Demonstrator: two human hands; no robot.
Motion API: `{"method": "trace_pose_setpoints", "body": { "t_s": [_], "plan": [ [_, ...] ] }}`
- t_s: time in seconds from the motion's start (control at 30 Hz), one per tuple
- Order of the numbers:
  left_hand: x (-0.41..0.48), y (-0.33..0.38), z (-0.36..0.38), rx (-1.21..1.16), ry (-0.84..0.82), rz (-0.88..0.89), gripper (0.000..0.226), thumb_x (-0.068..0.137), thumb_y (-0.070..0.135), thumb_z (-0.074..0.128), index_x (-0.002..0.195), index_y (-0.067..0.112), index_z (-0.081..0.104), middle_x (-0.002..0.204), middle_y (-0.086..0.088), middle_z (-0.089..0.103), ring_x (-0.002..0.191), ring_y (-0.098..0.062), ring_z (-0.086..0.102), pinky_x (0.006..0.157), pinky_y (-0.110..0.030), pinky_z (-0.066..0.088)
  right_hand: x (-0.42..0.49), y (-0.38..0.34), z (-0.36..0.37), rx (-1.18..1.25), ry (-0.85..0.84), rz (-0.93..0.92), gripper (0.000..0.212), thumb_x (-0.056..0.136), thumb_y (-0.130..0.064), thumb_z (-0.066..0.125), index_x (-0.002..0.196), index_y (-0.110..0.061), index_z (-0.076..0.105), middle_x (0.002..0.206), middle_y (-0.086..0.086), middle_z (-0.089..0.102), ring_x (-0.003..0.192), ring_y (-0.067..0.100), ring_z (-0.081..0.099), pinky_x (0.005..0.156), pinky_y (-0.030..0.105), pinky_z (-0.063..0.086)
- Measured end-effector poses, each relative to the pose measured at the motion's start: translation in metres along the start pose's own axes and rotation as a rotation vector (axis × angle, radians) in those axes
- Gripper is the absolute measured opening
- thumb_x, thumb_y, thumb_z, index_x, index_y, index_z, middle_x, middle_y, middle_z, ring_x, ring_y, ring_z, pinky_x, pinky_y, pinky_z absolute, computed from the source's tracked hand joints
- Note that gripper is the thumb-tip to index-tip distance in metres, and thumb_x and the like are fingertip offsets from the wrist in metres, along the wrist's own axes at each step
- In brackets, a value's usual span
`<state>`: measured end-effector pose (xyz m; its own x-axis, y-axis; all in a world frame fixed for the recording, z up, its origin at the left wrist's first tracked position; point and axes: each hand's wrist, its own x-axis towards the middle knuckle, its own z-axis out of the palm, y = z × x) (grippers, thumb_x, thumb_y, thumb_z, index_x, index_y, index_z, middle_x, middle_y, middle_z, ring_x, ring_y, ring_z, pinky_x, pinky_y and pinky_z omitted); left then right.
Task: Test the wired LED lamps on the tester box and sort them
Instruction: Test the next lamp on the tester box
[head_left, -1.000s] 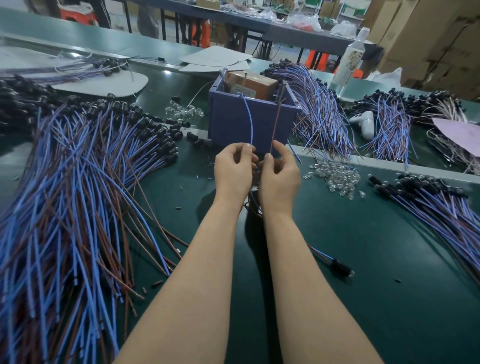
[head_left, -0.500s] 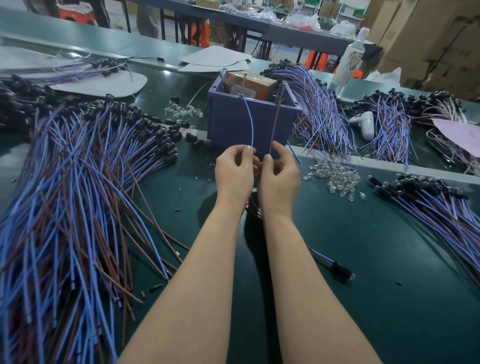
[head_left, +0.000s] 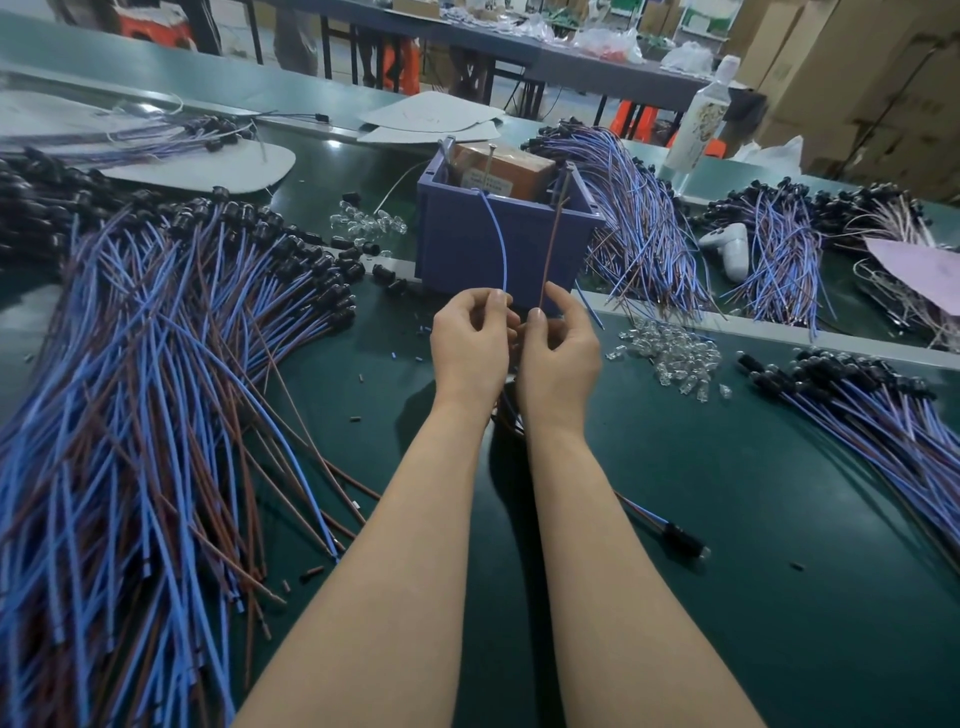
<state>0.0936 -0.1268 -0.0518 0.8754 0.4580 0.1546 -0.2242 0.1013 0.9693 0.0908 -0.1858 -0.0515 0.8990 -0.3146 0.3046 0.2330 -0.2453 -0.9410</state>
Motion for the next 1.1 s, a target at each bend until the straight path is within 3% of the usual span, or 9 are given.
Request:
{"method": "trace_pose_setpoints", "body": {
  "t_s": [0.13,0.3,0.63,1.1],
  "plan": [
    [0.0006,0.0005,0.0004,-0.006,-0.004,0.0,0.014,0.096,0.011,0.05,0.09,0.006,0.061,0.064,0.003,0.057,0.047,0.004,0.053,0.053,-0.013,0.048,0.0006,0.0008,-0.0001,0.005,-0.004,-0.003,0.029,0.095,-0.012,0.05,0.122,-0.018,0.059,0.08,-0.002,0.062,0.079,0.018,0.062,0.079,0.03,0.05],
    [-0.0002,-0.0002,0.0007,0.015,-0.01,0.005,0.014,0.096,0.011,0.05,0.088,0.008,0.061,0.063,0.004,0.058,0.048,0.004,0.053,0.054,-0.013,0.048,0.0018,0.0021,0.0,0.003,0.002,-0.007,0.029,0.094,-0.011,0.05,0.122,-0.017,0.059,0.074,-0.01,0.058,0.075,0.013,0.059,0.072,0.018,0.044],
    [-0.0003,0.0018,-0.0002,0.006,-0.014,-0.003,0.014,0.097,0.011,0.049,0.091,0.006,0.062,0.065,0.002,0.057,0.048,0.004,0.053,0.055,-0.014,0.049,-0.0001,-0.0001,-0.0007,0.009,-0.002,0.0,0.029,0.094,-0.011,0.05,0.121,-0.017,0.059,0.078,-0.002,0.062,0.077,0.018,0.061,0.078,0.03,0.049],
    [-0.0018,0.0011,0.0004,0.001,-0.013,0.011,0.014,0.097,0.011,0.049,0.09,0.007,0.061,0.065,0.003,0.057,0.048,0.005,0.054,0.051,-0.011,0.046,0.0004,-0.0014,-0.0022,0.005,0.001,0.011,0.029,0.094,-0.012,0.05,0.121,-0.017,0.059,0.079,-0.001,0.063,0.078,0.02,0.063,0.082,0.037,0.052]
  ]
}}
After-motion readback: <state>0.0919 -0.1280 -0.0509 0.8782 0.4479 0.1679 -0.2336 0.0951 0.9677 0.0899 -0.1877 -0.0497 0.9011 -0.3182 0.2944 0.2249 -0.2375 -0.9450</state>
